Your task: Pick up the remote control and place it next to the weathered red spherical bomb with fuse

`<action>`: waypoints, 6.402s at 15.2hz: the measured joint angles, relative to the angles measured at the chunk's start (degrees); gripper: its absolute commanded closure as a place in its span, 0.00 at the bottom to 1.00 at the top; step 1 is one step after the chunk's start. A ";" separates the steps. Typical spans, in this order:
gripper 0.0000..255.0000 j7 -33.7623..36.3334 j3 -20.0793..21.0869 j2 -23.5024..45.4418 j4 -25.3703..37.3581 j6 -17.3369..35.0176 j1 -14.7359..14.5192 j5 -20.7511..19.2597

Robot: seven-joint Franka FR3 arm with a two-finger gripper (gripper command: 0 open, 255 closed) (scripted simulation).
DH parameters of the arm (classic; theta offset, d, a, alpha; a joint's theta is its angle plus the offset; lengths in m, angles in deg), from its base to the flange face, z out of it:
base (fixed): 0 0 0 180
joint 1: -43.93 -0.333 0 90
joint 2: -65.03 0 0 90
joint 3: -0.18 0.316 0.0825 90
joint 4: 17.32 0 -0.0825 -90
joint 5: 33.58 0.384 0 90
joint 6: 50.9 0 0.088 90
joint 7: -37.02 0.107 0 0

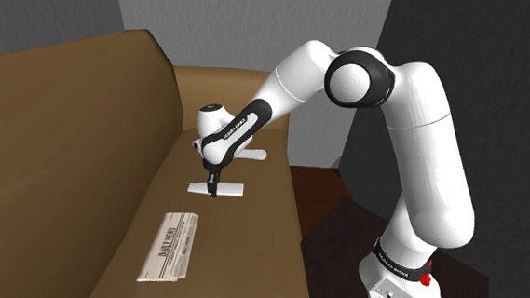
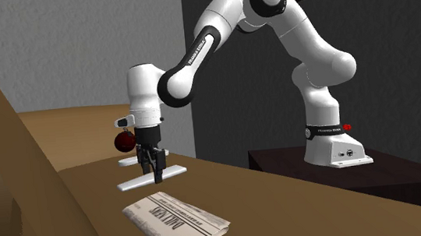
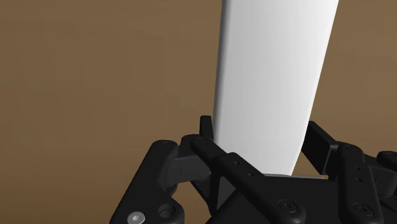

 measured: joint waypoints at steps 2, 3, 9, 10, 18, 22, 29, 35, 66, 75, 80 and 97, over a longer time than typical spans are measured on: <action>1.00 0.00 0.00 0.00 0.00 0.00 0.00 0.00; 1.00 0.00 0.00 0.00 0.00 0.00 0.00 0.00; 1.00 -0.17 0.16 -2.96 -0.21 -2.76 0.07 0.21; 1.00 -0.25 0.19 -3.36 0.08 -3.42 0.11 0.27; 1.00 -0.59 0.37 -7.37 0.43 -7.78 0.25 0.60; 1.00 -0.67 0.48 -9.28 1.07 -10.33 0.24 0.76; 1.00 -0.93 0.61 -12.52 2.26 -14.75 0.30 1.06; 1.00 -1.15 0.69 -14.84 3.64 -18.44 0.34 1.26; 1.00 -24.74 -7.66 -18.85 7.83 -26.09 14.49 4.00; 1.00 -36.42 -11.27 -12.80 16.39 -28.56 22.13 6.14; 1.00 -42.34 -12.73 -8.50 22.82 -30.73 26.59 7.55; 1.00 -45.08 -12.71 -2.51 20.13 -22.17 28.60 8.99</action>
